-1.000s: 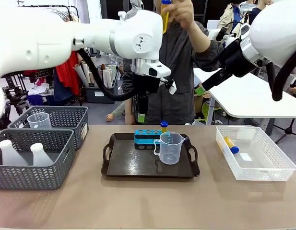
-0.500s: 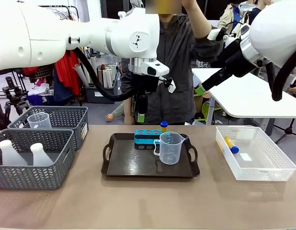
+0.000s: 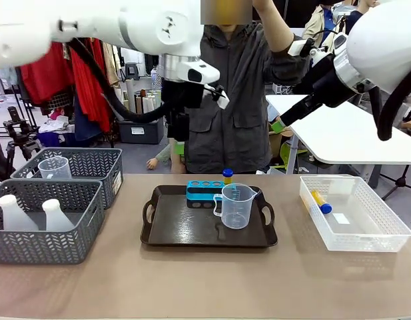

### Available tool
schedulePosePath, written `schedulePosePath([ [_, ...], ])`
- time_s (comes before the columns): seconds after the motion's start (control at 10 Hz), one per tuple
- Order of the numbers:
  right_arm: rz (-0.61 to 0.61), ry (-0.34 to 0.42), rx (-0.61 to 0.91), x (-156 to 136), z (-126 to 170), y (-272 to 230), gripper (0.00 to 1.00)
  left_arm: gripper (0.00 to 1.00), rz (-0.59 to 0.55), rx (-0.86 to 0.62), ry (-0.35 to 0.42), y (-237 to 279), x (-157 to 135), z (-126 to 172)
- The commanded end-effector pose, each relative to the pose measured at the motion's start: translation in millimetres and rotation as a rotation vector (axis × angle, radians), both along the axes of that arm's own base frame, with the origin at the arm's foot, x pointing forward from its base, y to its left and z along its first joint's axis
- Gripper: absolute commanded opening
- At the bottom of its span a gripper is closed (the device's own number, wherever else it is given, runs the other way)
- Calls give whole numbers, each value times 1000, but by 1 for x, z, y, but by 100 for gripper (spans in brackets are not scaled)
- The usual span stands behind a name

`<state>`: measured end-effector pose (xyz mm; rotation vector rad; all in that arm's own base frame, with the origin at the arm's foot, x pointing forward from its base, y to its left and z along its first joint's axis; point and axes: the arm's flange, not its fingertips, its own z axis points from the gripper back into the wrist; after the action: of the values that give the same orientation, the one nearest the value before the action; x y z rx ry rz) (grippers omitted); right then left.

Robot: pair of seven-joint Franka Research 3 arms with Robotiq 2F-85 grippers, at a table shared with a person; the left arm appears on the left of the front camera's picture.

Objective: Prepare the laboratory tools.
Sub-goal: Pick up one Small flask and place it on the Handle tray.

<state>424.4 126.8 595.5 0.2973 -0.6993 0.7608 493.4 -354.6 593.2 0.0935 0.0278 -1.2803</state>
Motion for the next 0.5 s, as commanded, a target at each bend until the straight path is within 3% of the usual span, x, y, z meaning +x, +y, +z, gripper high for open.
schedulePosePath([
  [0.0, -11, 11, 12, 0, 3, 1, 100, 100, 183, -35, -25, 39, -28, 0],
  [0.4, -11, 11, 12, 0, 3, 1, 100, 100, 520, -150, -93, 144, -66, -1],
])
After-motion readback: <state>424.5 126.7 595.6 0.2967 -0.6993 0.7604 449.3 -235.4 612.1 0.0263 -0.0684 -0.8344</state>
